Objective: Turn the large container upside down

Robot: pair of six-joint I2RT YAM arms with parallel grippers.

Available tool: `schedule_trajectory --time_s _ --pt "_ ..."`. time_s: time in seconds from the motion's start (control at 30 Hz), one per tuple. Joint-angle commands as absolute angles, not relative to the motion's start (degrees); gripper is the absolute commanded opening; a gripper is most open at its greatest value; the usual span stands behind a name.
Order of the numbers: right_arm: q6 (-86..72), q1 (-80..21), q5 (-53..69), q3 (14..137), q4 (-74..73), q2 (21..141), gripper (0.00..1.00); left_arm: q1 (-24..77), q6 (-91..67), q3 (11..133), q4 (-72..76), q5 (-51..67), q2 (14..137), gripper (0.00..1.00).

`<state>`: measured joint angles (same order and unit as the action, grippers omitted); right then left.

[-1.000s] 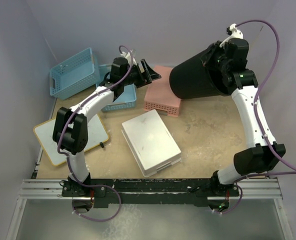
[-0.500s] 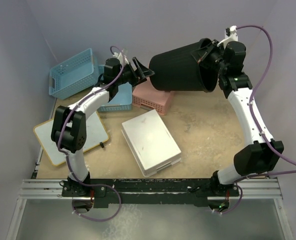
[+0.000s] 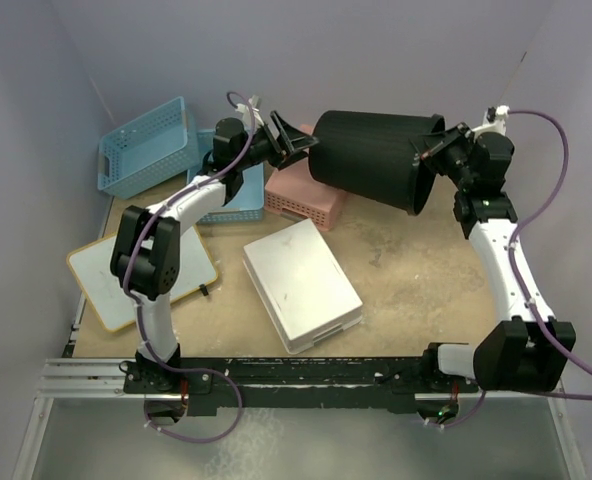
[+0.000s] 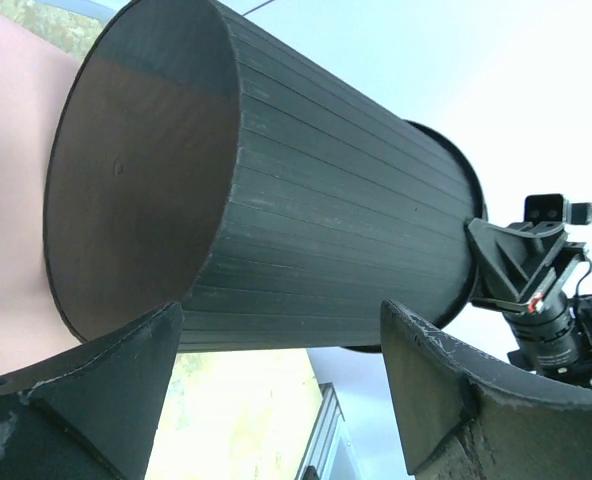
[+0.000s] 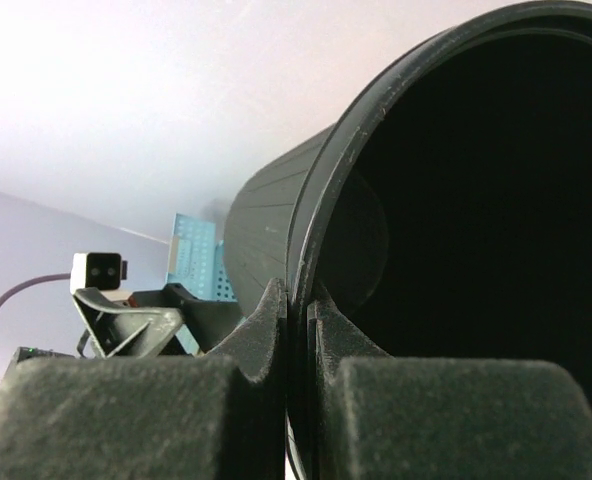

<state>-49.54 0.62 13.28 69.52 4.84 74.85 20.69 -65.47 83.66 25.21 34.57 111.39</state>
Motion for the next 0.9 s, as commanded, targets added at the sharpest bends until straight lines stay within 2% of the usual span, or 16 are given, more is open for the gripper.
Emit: schedule_trajectory --time_s 0.0,0.03,0.17,0.3,0.53,0.77,0.87 --pt "-49.2 3.0 17.9 61.9 3.7 70.9 0.0 21.1 -66.3 86.9 29.0 36.2 111.9 0.77" --pt "-48.9 3.4 18.6 59.9 4.0 70.2 0.0 21.1 -66.3 87.1 29.0 36.2 112.0 0.77" --pt "-48.5 4.1 21.2 52.7 5.2 67.9 0.14 21.1 -66.0 88.3 28.4 36.3 112.7 0.77" --pt "-48.4 4.5 22.7 48.0 5.7 67.6 0.22 21.1 -63.8 91.1 25.2 36.5 113.6 0.77" --pt "-46.1 5.2 23.4 47.4 2.0 68.9 0.27 21.2 -56.0 98.3 15.5 35.5 114.9 0.77" --pt "-44.2 6.0 22.7 45.7 0.0 69.1 0.39 22.1 -54.1 101.0 14.1 36.2 115.5 0.77" --pt "-44.0 6.4 22.6 44.5 0.1 69.3 0.41 23.1 -53.0 102.7 12.9 36.3 116.3 0.77"
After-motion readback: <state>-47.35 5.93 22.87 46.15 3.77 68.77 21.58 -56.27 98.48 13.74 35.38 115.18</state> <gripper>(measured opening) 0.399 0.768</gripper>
